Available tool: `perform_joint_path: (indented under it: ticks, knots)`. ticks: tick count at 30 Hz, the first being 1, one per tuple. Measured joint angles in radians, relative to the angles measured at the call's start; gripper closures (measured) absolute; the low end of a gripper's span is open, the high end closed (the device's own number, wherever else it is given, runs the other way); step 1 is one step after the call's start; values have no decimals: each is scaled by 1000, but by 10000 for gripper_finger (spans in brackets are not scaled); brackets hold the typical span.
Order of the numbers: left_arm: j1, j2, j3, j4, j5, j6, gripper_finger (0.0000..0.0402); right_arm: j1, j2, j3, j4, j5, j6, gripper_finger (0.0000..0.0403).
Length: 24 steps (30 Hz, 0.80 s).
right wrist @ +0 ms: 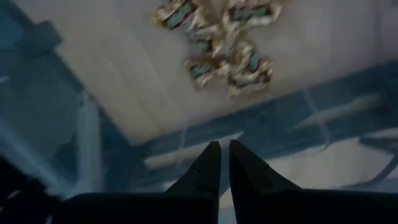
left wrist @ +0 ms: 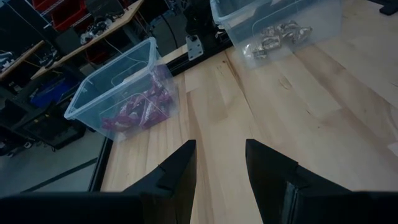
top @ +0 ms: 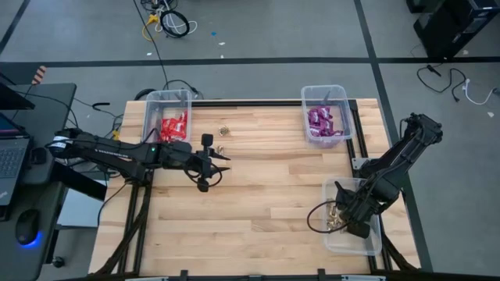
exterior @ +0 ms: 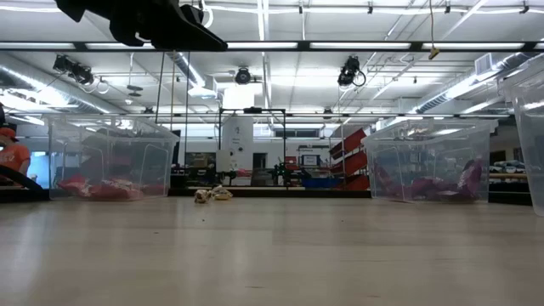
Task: Sort candy
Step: Put the yellow candy into the bottom right transparent bin
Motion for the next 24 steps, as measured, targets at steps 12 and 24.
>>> perform_joint_path:
  ticks: [12,24]
  knots:
    - [0,0,0,-89,-128,-151,261,-23,-1,246,16,172,162,401]
    - [0,15,0,-257,-232,-361,261,-181,-1,311,368,644,-417,401]
